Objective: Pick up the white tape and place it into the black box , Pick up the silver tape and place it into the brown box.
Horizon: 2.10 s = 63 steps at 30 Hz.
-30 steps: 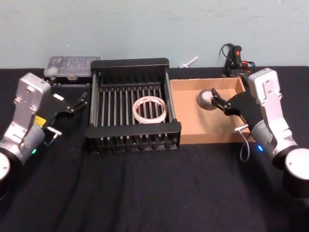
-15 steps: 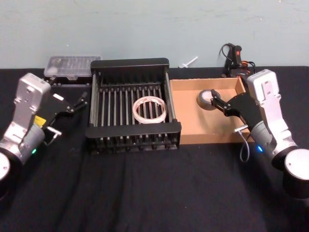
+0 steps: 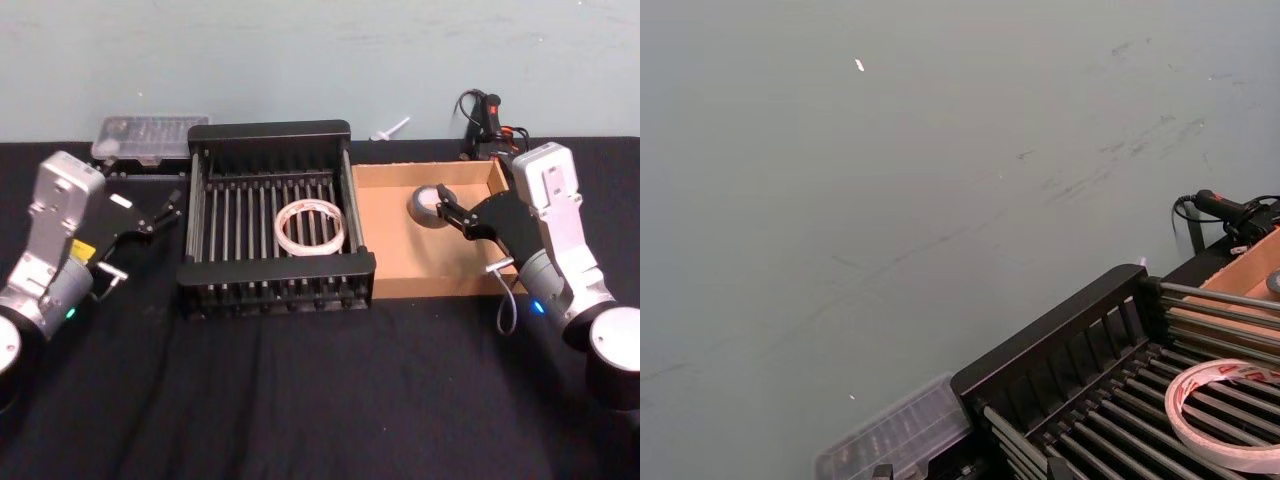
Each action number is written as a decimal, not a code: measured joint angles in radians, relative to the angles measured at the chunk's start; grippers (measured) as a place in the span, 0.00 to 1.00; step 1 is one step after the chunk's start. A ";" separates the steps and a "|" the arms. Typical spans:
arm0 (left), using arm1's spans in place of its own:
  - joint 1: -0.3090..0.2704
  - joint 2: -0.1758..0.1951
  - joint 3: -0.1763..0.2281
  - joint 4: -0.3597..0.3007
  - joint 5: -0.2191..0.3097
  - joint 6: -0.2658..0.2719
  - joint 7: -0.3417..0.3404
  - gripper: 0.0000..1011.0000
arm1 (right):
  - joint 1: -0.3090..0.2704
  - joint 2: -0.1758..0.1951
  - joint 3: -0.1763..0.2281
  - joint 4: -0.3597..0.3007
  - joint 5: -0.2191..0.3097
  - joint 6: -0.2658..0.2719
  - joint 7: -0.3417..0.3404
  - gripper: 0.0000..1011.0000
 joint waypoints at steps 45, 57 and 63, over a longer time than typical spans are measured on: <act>0.000 0.000 0.000 0.000 0.000 0.000 0.000 0.99 | 0.001 0.000 0.000 0.000 0.002 0.001 0.000 0.99; 0.000 0.000 0.000 0.000 0.000 0.000 0.000 0.99 | 0.001 0.000 0.000 0.000 0.002 0.001 0.000 0.99; 0.000 0.000 0.000 0.000 0.000 0.000 0.000 0.99 | 0.001 0.000 0.000 0.000 0.002 0.001 0.000 0.99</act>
